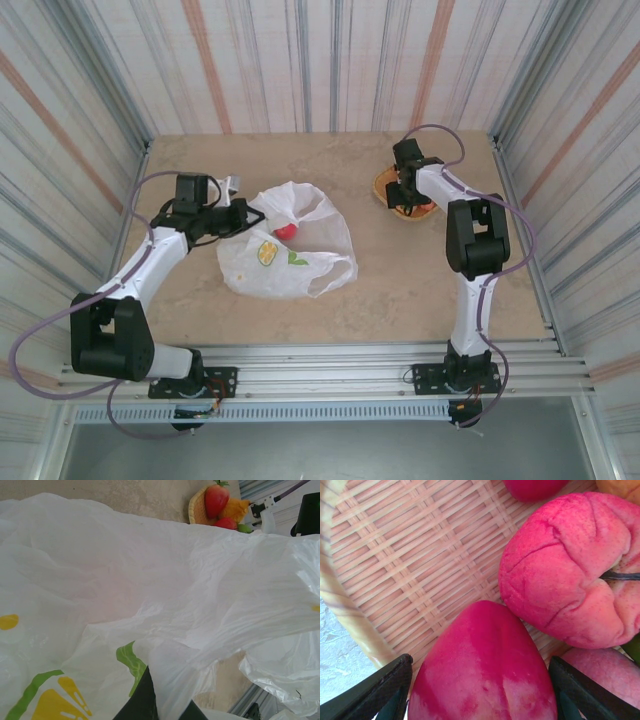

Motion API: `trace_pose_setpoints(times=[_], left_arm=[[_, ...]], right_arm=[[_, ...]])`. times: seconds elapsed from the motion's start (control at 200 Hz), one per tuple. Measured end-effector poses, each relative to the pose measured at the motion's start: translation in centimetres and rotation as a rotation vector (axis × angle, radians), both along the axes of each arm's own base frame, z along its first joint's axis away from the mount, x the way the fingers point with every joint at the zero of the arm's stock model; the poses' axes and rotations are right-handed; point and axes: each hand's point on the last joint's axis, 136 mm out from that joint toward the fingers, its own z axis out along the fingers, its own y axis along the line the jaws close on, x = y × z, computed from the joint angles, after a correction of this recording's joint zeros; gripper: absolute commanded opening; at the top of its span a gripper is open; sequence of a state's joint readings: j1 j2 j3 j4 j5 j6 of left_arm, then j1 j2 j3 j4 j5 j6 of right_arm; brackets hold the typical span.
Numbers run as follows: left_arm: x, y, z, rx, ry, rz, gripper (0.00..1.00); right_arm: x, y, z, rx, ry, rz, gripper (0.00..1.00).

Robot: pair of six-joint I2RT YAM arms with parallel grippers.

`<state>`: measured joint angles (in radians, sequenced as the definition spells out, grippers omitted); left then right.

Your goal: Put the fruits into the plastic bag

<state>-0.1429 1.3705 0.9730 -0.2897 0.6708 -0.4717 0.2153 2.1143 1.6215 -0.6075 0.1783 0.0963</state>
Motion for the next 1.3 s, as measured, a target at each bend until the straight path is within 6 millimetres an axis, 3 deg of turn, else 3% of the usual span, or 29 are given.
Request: trace_pose_setpoints(times=[0.486, 0.581, 0.746, 0.832, 0.937, 1.132, 1.303], left_arm=[[0.1, 0.1, 0.0, -0.003, 0.003, 0.005, 0.00], [0.1, 0.1, 0.0, -0.003, 0.003, 0.006, 0.00], [0.1, 0.1, 0.0, -0.003, 0.003, 0.006, 0.00], [0.1, 0.1, 0.0, -0.003, 0.003, 0.006, 0.00], [0.1, 0.1, 0.0, -0.003, 0.003, 0.006, 0.00], [0.1, 0.1, 0.0, -0.004, 0.003, 0.006, 0.00], [0.1, 0.1, 0.0, -0.008, 0.010, 0.011, 0.00]], right_arm=[[-0.1, 0.8, 0.4, 0.049, -0.004, 0.013, 0.55], [-0.5, 1.5, 1.8, 0.108, -0.036, 0.023, 0.55], [-2.3, 4.0, 6.7, 0.275, -0.158, 0.069, 0.52], [-3.7, 6.1, 9.4, 0.381, -0.226, 0.099, 0.52], [-6.5, 8.6, 11.1, 0.503, -0.265, 0.140, 0.52], [-13.2, 12.2, 11.6, 0.672, -0.253, 0.234, 0.51], [-16.2, 14.8, 12.2, 0.779, -0.248, 0.326, 0.50]])
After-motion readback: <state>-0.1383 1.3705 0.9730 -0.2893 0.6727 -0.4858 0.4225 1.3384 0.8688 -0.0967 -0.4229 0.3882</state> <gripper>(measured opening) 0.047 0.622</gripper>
